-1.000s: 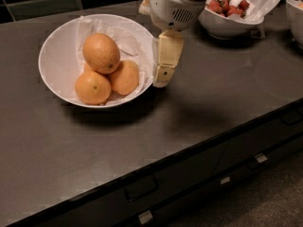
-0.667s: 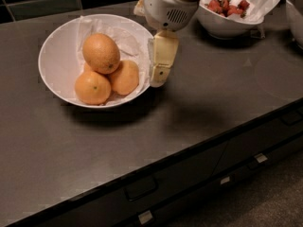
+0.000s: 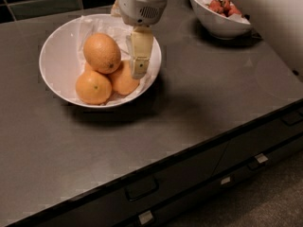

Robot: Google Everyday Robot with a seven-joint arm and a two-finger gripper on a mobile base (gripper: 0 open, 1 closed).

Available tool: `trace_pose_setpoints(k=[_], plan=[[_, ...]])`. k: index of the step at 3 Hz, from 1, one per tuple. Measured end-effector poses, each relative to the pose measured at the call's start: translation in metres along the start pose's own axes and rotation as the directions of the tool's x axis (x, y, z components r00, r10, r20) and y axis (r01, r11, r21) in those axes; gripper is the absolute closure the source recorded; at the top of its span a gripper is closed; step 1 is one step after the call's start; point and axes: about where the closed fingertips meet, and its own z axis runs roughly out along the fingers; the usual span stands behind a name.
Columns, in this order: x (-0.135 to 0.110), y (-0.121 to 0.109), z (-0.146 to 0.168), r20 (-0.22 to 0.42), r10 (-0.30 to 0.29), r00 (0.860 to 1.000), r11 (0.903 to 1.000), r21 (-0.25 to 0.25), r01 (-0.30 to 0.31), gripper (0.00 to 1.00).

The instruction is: Pick orange from white bowl

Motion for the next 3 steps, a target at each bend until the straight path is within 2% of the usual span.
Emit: trace_pose_setpoints(k=[2,3], plan=[[-0.023,-0.024,0.021,0.026,-0.071,0.997,0.9972,-0.024,0.071,0.00],[-0.027,-0.023,0.022,0.031,-0.077,0.997,0.9966,-0.027,0.078,0.12]])
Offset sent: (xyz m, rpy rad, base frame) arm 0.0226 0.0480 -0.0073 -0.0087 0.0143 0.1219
